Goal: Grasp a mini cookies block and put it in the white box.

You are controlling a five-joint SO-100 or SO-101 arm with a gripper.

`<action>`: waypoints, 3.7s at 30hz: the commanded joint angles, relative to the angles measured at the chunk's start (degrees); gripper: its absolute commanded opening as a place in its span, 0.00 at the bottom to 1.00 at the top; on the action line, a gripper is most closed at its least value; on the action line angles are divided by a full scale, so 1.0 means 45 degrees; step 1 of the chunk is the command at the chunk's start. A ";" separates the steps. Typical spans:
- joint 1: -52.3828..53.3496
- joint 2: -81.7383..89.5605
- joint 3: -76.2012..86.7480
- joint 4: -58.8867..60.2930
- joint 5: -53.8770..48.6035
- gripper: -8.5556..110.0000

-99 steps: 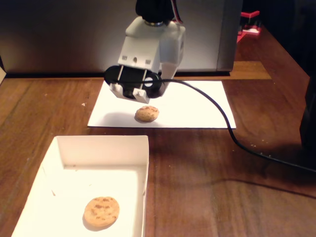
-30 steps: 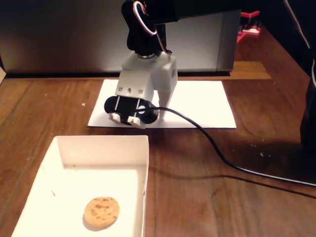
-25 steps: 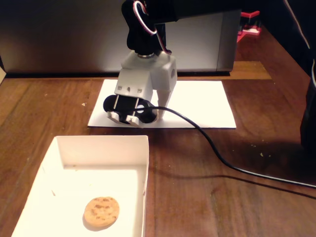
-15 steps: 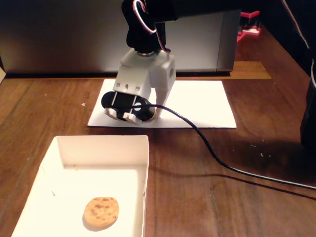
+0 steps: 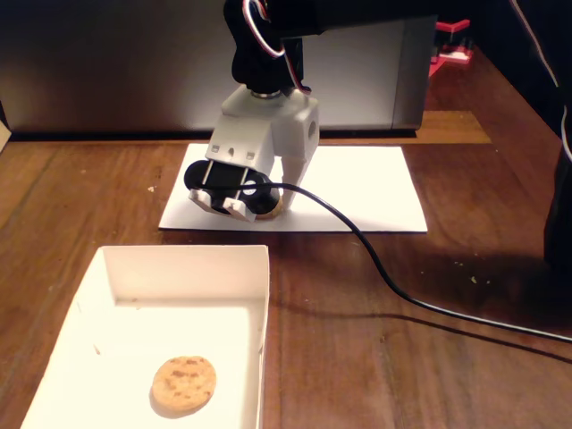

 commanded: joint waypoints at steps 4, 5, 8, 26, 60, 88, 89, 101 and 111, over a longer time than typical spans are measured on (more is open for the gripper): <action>0.0449 0.1152 -0.0977 -0.0020 -0.0391 0.22; 0.0449 0.1289 -0.0977 -0.0059 -0.0469 0.22; 0.0449 0.1738 -0.0977 -0.0117 -0.0762 0.22; -0.0293 0.6465 -0.1035 -0.0176 -0.2266 0.22; -0.8437 0.7227 -0.0723 -0.0664 -0.3516 0.21; -0.8184 0.5098 0.1328 -0.2441 -0.1641 0.23; -0.8184 0.5059 0.1328 -0.2480 -0.1641 0.23; -0.8047 0.4785 0.1328 -0.2598 -0.1836 0.36; -0.7852 0.4785 0.1348 -0.2480 -0.2012 0.18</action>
